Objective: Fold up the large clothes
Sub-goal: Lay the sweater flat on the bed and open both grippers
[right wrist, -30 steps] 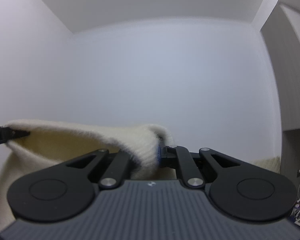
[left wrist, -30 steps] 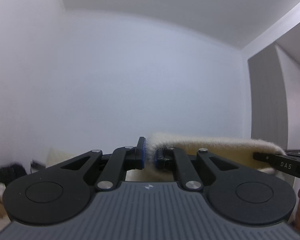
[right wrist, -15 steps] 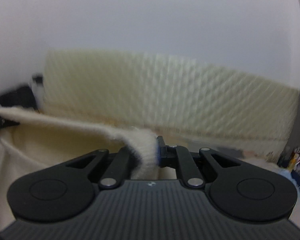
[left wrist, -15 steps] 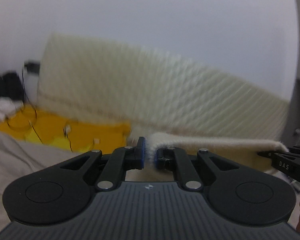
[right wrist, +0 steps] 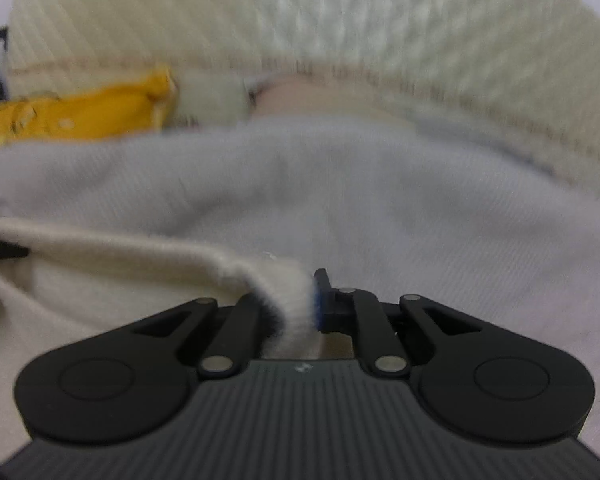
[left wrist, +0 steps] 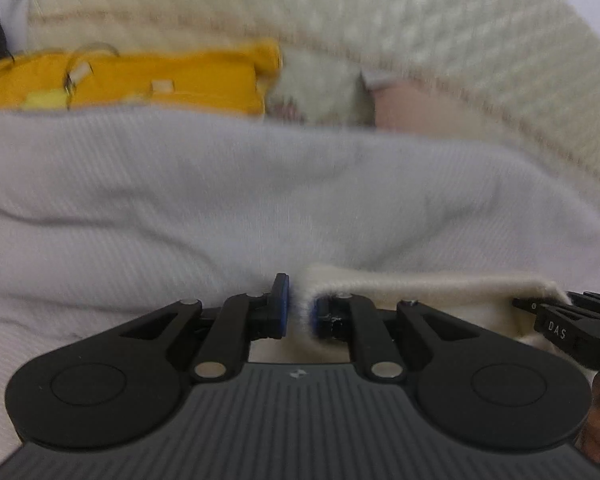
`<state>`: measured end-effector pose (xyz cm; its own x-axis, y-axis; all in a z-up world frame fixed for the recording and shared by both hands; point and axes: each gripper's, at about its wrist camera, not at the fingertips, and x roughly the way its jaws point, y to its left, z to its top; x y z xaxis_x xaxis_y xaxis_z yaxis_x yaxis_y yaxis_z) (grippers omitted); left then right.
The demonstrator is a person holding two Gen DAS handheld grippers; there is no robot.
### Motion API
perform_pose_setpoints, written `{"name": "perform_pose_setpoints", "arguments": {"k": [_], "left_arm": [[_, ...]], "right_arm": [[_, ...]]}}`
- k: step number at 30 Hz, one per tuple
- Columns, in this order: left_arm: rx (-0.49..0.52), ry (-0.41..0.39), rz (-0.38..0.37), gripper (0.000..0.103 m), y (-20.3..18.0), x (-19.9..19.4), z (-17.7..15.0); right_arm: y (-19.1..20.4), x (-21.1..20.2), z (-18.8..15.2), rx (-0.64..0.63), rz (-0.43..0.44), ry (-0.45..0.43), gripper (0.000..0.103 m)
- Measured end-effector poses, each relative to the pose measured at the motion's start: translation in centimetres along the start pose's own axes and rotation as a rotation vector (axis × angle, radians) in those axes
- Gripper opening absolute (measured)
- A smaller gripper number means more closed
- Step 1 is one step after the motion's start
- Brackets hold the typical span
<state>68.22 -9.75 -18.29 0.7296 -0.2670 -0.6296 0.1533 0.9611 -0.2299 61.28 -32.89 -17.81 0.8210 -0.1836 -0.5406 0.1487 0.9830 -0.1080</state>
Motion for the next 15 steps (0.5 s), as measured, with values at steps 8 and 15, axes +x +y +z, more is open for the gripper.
{"name": "perform_pose_setpoints", "arguments": {"k": [8, 15], "left_arm": [[-0.009, 0.078, -0.007, 0.057, -0.3, -0.9, -0.6], [0.036, 0.094, -0.098, 0.086, -2.3, -9.5, 0.2]], "right_arm": [[-0.9, 0.9, -0.6, 0.067, 0.052, 0.083, 0.013], [-1.3, -5.5, -0.4, 0.061, 0.139, 0.067, 0.067]]}}
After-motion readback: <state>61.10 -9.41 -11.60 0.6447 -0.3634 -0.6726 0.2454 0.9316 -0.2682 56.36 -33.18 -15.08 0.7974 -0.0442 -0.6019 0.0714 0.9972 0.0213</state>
